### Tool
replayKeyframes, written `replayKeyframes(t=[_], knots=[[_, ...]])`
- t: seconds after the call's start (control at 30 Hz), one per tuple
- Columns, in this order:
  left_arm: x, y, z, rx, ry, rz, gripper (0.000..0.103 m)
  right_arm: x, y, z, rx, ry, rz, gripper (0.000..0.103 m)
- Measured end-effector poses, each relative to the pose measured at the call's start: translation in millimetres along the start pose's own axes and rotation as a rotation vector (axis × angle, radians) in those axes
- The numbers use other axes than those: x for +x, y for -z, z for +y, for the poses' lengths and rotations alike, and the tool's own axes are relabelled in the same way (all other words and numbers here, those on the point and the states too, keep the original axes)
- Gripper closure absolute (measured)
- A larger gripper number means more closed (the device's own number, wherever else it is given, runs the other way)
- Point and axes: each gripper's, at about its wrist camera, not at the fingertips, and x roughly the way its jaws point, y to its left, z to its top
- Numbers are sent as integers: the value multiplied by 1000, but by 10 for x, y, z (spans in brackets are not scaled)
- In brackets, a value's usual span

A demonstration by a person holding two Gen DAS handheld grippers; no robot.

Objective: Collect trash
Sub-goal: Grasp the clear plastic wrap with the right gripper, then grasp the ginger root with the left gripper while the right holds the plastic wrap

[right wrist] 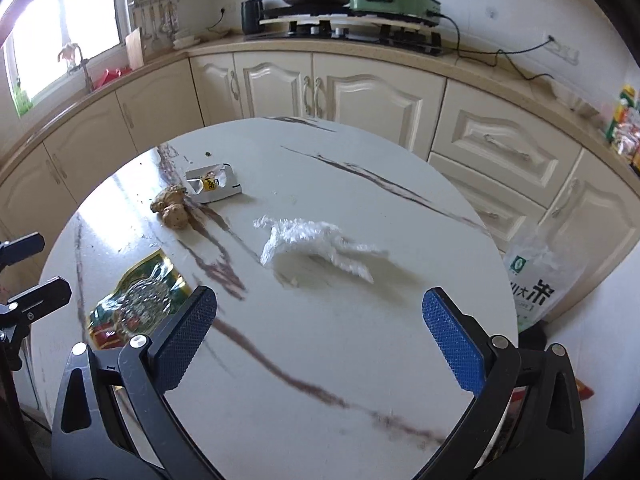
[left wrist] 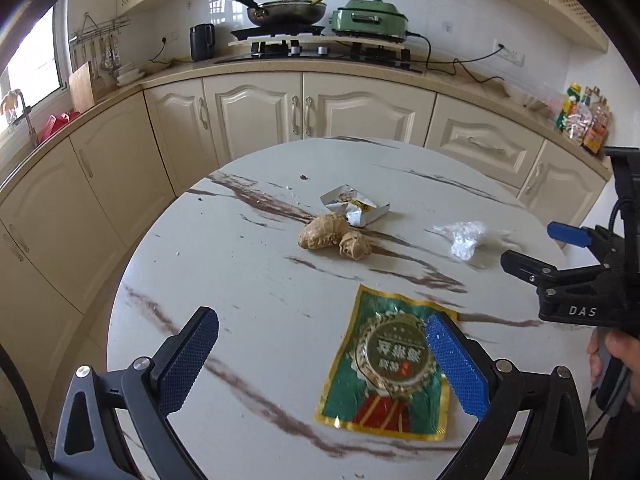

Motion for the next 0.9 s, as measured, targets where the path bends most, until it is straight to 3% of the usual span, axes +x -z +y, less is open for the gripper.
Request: replayKeyframes(t=[0.07, 0.27, 0.47, 0.53, 0.6, 0.63, 0.73, 0.9], knots=[[202, -144, 37, -3, -6, 22, 1, 232, -122, 8, -63, 17, 28, 0], [789, -463, -37, 59, -19, 62, 1, 672, -225, -7, -151, -37, 86, 3], [1403, -681, -126, 54, 13, 120, 3, 757, -206, -48, -142, -174, 80, 33], [1497, -703, -107, 49, 17, 135, 4, 738, -209, -55, -141, -198, 71, 49], [1588, -710, -97, 38, 39, 149, 10, 715, -220, -63, -128, -228, 71, 69], [1631, -711, -102, 37, 48, 158, 22, 716, -225, -71, -120, -243, 74, 72], [1605, -667, -110, 63, 32, 138, 42, 728, -238, -89, -107, -263, 70, 78], [1528, -565, -69, 49, 71, 149, 44, 637, -216, -53, -78, -272, 59, 79]])
